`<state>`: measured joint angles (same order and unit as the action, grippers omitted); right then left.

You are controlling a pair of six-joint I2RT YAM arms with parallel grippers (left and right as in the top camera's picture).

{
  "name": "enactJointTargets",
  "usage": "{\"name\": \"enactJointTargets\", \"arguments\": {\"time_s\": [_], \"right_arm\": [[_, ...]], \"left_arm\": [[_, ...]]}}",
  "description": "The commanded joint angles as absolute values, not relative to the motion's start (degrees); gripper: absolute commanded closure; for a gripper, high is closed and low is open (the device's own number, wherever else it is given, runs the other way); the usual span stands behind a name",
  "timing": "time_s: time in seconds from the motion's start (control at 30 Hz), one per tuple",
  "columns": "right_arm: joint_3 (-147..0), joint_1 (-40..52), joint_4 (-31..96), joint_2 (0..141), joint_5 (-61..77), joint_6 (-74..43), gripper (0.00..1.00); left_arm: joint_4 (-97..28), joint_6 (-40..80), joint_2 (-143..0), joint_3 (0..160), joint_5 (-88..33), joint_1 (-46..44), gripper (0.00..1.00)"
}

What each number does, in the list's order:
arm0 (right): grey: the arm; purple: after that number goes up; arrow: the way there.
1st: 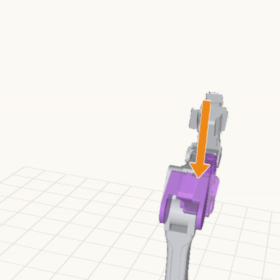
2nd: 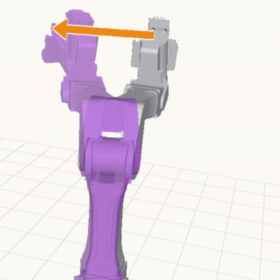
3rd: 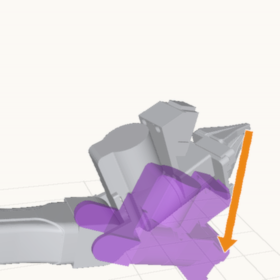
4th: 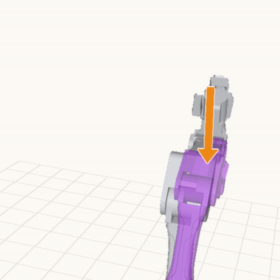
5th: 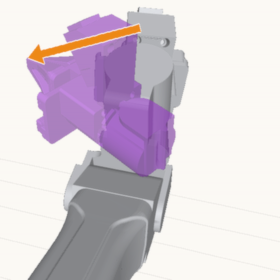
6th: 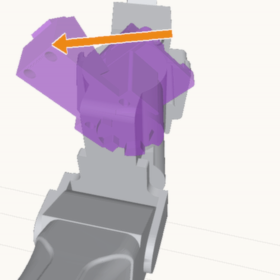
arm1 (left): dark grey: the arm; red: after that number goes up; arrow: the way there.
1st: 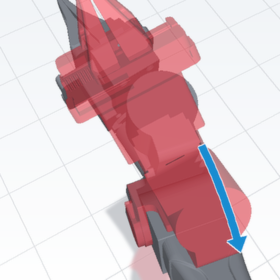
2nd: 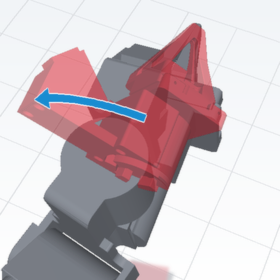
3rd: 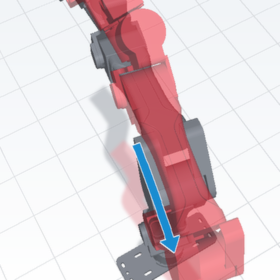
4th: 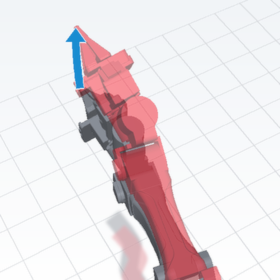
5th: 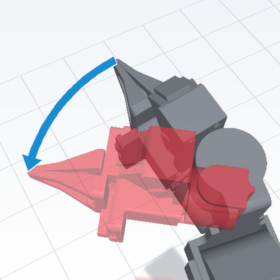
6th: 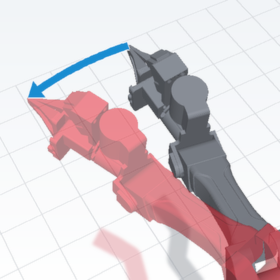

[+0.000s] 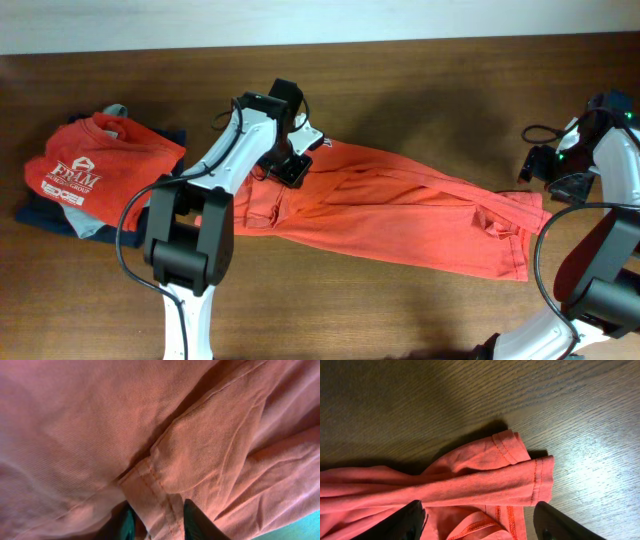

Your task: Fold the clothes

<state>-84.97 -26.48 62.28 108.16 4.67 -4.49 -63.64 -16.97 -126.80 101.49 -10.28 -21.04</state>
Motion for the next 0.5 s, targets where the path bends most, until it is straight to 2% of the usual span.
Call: {"name": "enactJointTargets", "arguments": {"time_s": [0.0,0.07,0.1,0.47], "right_arm": [[-85.58,-26.74,62.13,107.07,5.41,-4.75,0.27],[-85.58,-26.74,62.13,107.07,5.41,-4.75,0.27],[-85.58,-26.74,62.13,107.07,5.41,-4.75,0.27],[-85.58,-26.92,61.69,107.09,5.39,-4.75,0.27]], "left_arm": [[-63.86,-17.67,-128.60,101.16,-11.09,-21.71,0.86],[-64.29,-17.65,-128.29,101.71,-10.52,-21.71,0.99],[-65.01,-17.63,-128.25,102.50,-9.69,-21.69,1.00],[-81.60,-17.43,-127.48,126.21,-0.14,-19.03,0.99]]}}
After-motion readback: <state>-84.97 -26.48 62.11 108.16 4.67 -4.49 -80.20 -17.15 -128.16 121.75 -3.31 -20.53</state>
